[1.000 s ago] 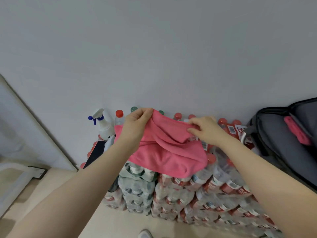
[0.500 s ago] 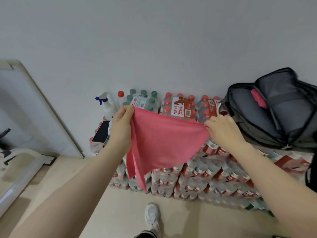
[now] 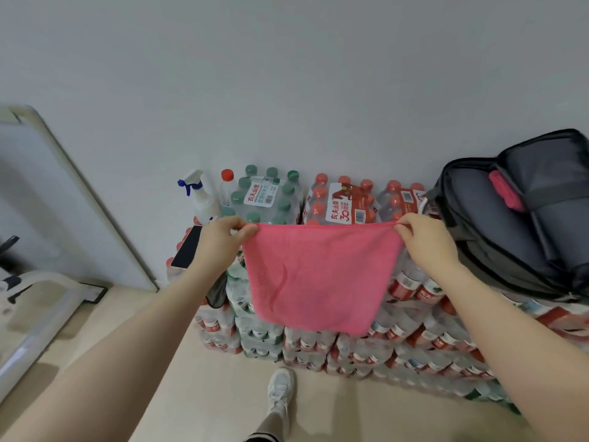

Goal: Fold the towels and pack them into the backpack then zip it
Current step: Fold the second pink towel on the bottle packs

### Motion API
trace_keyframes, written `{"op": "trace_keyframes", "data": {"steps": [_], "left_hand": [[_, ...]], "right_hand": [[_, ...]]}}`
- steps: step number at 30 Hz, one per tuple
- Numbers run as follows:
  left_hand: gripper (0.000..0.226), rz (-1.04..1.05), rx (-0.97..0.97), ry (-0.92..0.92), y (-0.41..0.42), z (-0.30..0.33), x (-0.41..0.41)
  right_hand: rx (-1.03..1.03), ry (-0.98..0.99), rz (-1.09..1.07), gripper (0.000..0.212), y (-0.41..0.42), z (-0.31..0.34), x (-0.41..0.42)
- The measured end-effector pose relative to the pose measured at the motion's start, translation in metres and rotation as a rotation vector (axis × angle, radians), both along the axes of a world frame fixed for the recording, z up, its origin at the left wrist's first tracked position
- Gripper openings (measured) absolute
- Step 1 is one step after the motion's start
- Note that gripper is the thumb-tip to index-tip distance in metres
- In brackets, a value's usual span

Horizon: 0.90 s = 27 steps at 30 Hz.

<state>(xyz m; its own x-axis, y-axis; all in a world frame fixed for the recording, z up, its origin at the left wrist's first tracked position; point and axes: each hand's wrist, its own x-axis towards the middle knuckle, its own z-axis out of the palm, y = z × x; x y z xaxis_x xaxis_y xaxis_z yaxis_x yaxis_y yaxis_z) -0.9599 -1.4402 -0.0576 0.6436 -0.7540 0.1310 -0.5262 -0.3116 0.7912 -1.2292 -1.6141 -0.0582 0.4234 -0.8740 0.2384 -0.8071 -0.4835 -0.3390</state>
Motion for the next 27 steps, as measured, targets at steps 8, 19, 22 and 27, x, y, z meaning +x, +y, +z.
{"op": "trace_keyframes", "data": {"steps": [8,19,22,27], "left_hand": [[0.015,0.044,-0.084,0.345,-0.118,-0.011,0.08],[0.022,-0.037,0.025,0.253,-0.25,-0.035,0.148],[0.017,-0.005,0.032,0.205,-0.261,-0.042,0.146],[0.041,0.009,0.115,-0.203,-0.257,-0.048,0.125]], "right_hand": [[0.256,-0.248,-0.096,0.025,-0.094,0.002,0.069],[0.304,-0.166,-0.292,0.014,-0.194,-0.024,0.141],[0.315,-0.243,-0.373,0.013,-0.207,-0.035,0.149],[0.16,-0.154,-0.309,0.033,-0.191,-0.036,0.157]]}}
